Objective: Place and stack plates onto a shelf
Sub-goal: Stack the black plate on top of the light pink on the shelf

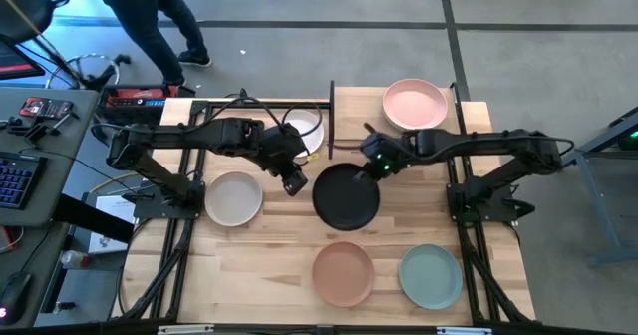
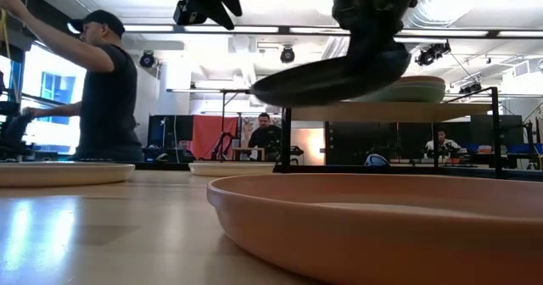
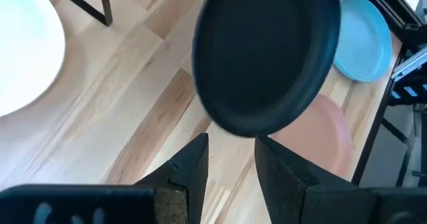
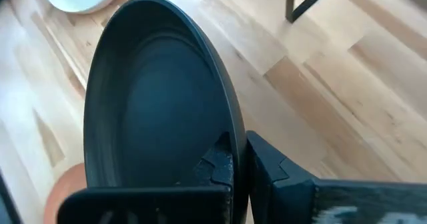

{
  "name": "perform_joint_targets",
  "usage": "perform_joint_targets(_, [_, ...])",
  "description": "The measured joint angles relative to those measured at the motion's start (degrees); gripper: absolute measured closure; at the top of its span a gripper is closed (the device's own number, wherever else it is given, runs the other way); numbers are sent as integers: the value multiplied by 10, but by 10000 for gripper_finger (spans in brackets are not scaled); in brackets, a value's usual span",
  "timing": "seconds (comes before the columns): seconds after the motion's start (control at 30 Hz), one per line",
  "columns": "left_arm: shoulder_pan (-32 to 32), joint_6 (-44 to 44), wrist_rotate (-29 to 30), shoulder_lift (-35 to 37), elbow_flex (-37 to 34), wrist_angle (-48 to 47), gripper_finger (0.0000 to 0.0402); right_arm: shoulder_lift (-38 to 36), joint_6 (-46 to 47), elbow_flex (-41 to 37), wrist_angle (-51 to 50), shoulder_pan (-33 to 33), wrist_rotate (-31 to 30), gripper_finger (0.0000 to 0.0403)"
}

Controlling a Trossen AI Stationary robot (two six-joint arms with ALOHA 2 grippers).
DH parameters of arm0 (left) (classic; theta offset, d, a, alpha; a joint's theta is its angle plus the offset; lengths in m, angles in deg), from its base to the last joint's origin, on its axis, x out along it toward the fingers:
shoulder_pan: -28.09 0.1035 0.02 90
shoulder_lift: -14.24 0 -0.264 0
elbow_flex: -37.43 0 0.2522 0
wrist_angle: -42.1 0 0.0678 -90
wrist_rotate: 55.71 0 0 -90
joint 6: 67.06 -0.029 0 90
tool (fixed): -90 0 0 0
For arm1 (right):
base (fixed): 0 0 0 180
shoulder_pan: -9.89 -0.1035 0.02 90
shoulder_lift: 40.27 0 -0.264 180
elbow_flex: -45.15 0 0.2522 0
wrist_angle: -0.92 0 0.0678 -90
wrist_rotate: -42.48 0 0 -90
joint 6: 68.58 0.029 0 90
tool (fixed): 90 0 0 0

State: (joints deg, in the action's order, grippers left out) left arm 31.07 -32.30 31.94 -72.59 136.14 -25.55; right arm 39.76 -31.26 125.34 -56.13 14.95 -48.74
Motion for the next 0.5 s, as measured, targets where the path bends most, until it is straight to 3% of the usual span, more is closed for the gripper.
perform_joint_targets(0.23, [0,-36,0,0,0,-3,293,-79,-35,0,-21,74,13,403])
perform_joint_targets(0.5, [19,-129,6,0,0,-1,293,-158,-53,0,-22,215,14,403])
